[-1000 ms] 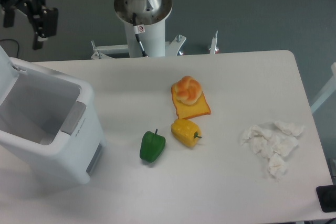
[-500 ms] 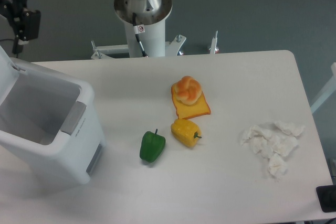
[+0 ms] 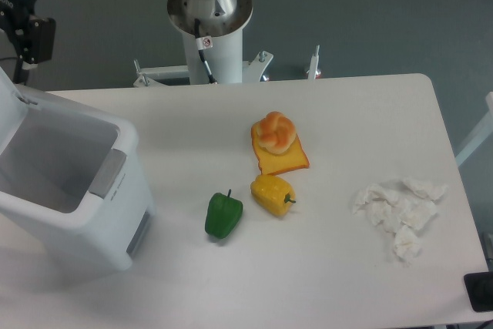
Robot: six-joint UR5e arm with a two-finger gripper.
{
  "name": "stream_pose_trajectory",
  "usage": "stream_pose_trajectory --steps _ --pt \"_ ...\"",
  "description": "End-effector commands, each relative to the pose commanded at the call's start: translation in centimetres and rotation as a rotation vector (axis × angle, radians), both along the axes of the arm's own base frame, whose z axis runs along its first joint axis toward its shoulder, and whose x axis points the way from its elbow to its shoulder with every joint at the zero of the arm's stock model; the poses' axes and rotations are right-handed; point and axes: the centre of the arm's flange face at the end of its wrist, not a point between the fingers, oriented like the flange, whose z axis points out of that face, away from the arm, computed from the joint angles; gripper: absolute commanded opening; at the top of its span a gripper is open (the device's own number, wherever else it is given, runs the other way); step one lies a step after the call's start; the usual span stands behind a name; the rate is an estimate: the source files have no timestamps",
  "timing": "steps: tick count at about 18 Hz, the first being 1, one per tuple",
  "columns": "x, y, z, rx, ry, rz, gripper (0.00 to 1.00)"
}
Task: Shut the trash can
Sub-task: 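Position the gripper behind the raised trash can lid, then push the open lid forward and down with the gripper fingers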
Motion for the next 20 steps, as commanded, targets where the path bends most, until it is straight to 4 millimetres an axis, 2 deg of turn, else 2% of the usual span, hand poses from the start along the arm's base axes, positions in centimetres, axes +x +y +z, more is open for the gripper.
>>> stream_pose_trajectory --steps 4,9,15,20 --pt "-0.5 0.0 0.0 0.002 0.002 0.010 1.00" --pt "-3.2 -0.3 0.1 0.004 0.002 0.061 1.00" --pt "-5.3 -0.3 0.0 0.006 0.001 0.100 1.00" --pt "-6.7 0.2 -1.2 -0.016 -0.009 0.120 1.00"
